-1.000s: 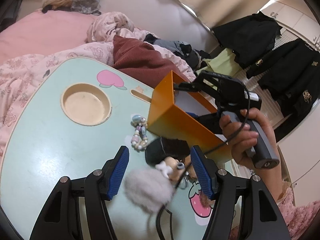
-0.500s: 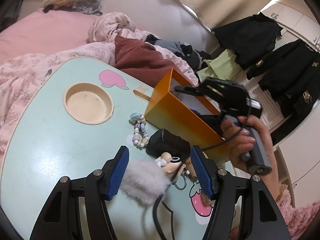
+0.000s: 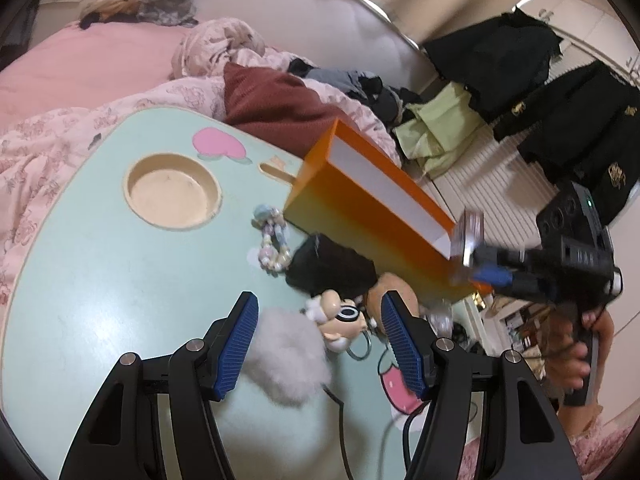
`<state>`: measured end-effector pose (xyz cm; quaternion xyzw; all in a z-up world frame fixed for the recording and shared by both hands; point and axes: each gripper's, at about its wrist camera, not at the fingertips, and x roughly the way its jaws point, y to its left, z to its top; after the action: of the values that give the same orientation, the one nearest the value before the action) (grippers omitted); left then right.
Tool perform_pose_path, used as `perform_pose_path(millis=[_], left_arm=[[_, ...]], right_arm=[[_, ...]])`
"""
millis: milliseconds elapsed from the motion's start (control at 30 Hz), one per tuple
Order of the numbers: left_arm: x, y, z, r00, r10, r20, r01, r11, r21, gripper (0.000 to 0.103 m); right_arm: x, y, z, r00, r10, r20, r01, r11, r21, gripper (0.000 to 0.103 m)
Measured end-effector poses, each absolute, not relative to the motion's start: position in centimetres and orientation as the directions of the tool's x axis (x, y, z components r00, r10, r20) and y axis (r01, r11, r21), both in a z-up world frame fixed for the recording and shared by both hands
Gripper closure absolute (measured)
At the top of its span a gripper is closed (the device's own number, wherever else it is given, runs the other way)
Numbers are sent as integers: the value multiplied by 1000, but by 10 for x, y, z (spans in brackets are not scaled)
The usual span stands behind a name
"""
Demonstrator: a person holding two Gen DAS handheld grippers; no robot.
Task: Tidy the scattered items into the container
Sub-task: 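Lift the brown card box out and set it on the table with the right gripper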
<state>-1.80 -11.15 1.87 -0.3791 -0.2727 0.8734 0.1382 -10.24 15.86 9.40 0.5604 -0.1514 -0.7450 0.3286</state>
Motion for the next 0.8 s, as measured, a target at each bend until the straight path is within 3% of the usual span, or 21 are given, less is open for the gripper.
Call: perform_pose_path(millis=[133, 300, 433, 567, 800], left_arm=[[-12, -93, 17, -649, 466, -601, -68, -823, -564, 39], [0, -80, 25, -665, 467, -582, -107, -831, -545, 38], [10, -80, 31, -682, 457, -571, -105, -834, -542, 37], [16, -83, 27, -678, 478, -558, -89, -807, -583, 36], [19, -76, 14, -654, 472, -591, -66, -814, -577, 36]], right_arm=[[-82, 164, 76, -160, -569, -807, 336, -800, 497, 58], [-71, 171, 81, -242, -536, -808, 315, -832, 457, 55], [-57, 196, 95, -347, -564, -750, 300, -824, 481, 33], [-68, 215, 74, -344, -534, -772, 224, -845, 485, 33], [-113, 230, 47, -401, -561, -724, 136, -818, 559, 33]])
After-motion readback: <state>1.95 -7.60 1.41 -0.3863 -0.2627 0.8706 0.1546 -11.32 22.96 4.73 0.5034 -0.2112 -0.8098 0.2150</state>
